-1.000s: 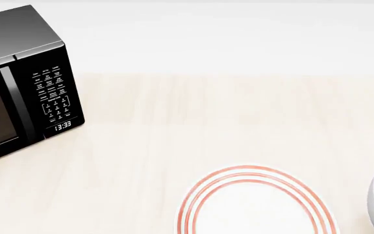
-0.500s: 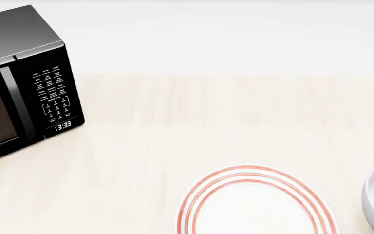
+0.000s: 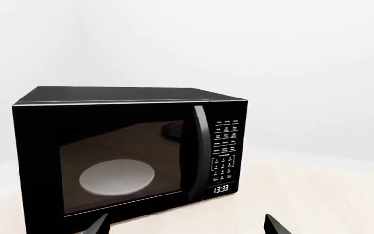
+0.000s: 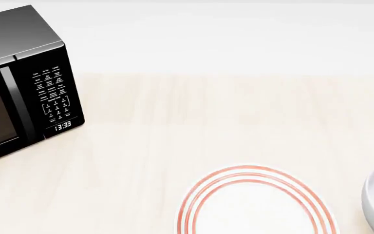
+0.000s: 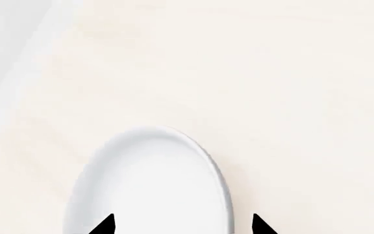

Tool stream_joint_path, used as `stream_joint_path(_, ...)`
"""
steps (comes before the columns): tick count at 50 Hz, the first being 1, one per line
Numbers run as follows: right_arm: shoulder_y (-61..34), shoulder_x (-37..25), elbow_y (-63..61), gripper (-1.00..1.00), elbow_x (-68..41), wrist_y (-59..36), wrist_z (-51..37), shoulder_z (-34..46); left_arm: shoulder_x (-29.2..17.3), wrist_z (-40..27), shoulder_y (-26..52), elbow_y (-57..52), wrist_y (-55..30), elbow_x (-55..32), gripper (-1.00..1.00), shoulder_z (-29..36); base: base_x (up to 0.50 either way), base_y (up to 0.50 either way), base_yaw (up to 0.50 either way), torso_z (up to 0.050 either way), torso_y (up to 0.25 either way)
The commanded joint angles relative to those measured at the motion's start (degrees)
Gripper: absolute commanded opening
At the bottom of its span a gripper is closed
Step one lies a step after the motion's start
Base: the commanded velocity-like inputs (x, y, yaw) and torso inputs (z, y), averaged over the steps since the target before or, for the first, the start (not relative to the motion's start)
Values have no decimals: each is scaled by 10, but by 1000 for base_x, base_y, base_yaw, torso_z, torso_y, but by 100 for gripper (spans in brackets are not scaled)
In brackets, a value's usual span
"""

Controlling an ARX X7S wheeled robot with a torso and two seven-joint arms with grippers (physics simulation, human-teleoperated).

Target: Put the white bowl to the right of the plate.

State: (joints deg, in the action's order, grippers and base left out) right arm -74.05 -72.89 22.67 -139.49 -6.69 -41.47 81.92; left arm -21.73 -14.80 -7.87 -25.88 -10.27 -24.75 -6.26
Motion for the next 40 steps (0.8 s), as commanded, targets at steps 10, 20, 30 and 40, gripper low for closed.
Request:
stream_joint_path(10,-32,-152,-410,100,268,194,-164,-28,-3,2,-18,-21,11,1,100,4,0,0,0,0,0)
stream_joint_path(20,-19,-136,-513,100,406,212,-237,-17,-5,5,-41,-48,25,7,100,8,0,0,0,0,0)
stream_joint_path(30,11,-85,-585,100,502,229,-282,6,-3,7,-62,-71,40,21,100,19,0,0,0,0,0)
stream_joint_path(40,96,-7,-635,100,728,275,-413,51,-4,6,-81,-90,51,26,100,22,0,0,0,0,0)
